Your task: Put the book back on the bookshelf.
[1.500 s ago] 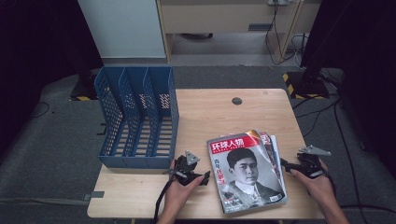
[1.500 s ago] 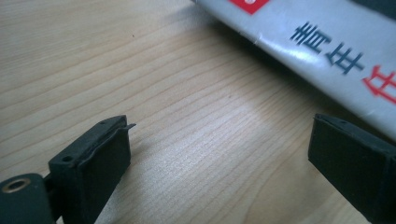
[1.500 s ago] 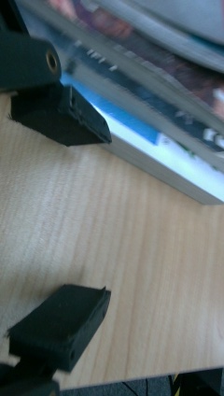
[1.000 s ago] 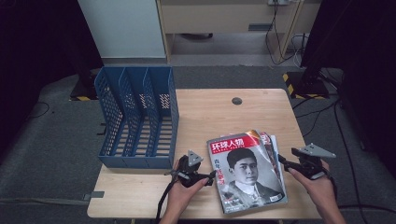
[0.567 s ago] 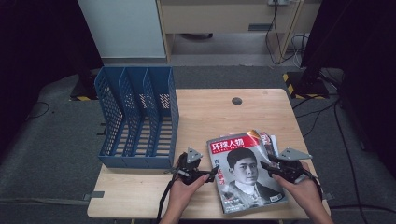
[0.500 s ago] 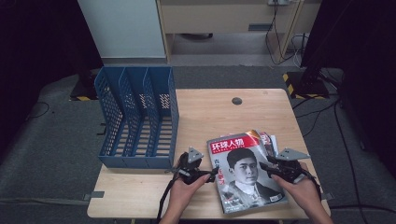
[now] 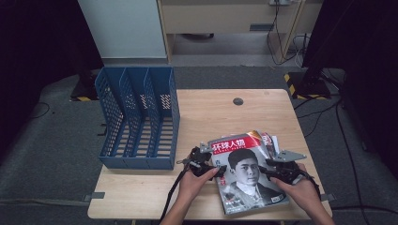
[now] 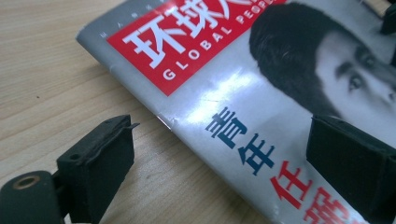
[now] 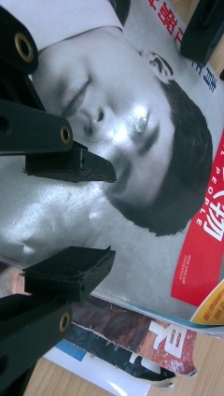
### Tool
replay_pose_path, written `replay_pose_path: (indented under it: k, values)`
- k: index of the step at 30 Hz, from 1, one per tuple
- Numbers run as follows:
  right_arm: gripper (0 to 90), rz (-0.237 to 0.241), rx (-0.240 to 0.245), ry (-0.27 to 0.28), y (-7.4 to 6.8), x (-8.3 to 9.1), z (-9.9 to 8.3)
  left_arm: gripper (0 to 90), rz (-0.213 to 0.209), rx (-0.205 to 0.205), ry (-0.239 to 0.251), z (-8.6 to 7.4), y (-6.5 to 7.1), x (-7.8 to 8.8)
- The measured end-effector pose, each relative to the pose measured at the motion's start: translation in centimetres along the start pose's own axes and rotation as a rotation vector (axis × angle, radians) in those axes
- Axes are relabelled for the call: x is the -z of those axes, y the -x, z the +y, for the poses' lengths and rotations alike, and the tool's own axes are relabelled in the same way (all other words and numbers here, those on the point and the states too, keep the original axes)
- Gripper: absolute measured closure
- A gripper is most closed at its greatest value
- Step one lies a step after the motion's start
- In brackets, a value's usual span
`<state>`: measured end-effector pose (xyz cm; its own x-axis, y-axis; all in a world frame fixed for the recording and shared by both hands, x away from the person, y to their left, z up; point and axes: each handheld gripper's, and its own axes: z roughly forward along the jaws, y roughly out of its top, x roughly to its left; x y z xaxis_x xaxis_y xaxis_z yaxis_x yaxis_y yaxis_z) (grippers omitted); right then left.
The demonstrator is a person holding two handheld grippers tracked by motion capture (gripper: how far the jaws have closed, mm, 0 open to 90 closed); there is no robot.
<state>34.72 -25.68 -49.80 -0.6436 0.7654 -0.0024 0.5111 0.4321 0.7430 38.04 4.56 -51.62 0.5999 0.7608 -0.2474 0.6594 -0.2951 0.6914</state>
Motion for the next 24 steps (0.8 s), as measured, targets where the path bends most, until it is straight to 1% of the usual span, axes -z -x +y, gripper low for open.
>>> replay_pose_path:
  k: [3,4,5,7,11,13,14,15,17,18,19,20,21,22,24]
  values:
    - [55.4,0.004,0.002,-0.001,0.0,0.0,0.0,6.2,-0.022,0.032,-0.001,0.0,-0.2,-0.3]
    - [55.4,0.004,0.002,-0.001,0.0,0.0,0.0,6.2,-0.037,0.040,-0.006,0.0,-0.2,-0.4]
    - [55.5,0.006,0.001,-0.002,0.1,0.0,0.0,5.9,-0.062,0.057,-0.016,0.0,-0.3,-0.5]
    - [55.4,0.008,0.000,-0.002,0.1,0.0,0.0,4.9,-0.093,0.077,-0.031,0.0,-0.4,-0.7]
    - [55.5,0.009,0.001,-0.003,0.1,0.0,0.0,5.0,-0.124,0.104,-0.030,0.1,-0.7,-1.1]
    - [55.5,0.009,-0.001,-0.003,0.1,0.0,0.0,9.9,-0.166,0.123,-0.033,0.2,-0.6,-1.2]
    - [55.4,0.011,0.000,-0.004,0.1,0.0,0.0,11.8,-0.169,0.123,-0.043,0.2,-0.5,-1.2]
    - [55.4,0.012,0.001,-0.003,0.1,0.0,0.0,11.9,-0.162,0.122,-0.039,0.3,-0.3,-1.2]
    - [55.4,0.014,0.001,-0.001,0.2,0.0,0.0,13.0,-0.135,0.095,-0.028,0.5,0.1,-0.7]
    - [55.4,0.011,0.002,0.003,0.2,0.0,-0.1,14.6,-0.136,0.105,-0.010,0.6,0.2,-0.4]
    - [55.4,0.012,0.002,0.004,0.2,0.0,-0.1,14.5,-0.149,0.119,0.015,0.8,0.2,0.0]
    - [55.4,0.013,0.000,0.003,0.2,0.0,-0.1,16.0,-0.153,0.123,0.030,1.0,0.3,0.3]
    - [55.4,0.014,0.000,0.002,0.2,0.0,-0.1,19.2,-0.161,0.134,0.042,1.2,0.3,0.7]
    - [55.4,0.016,-0.001,-0.001,0.3,0.0,-0.1,20.6,-0.171,0.145,0.049,1.5,0.4,1.0]
    - [55.4,0.016,-0.003,0.001,0.3,0.0,-0.1,23.7,-0.173,0.144,0.047,2.0,0.6,1.4]
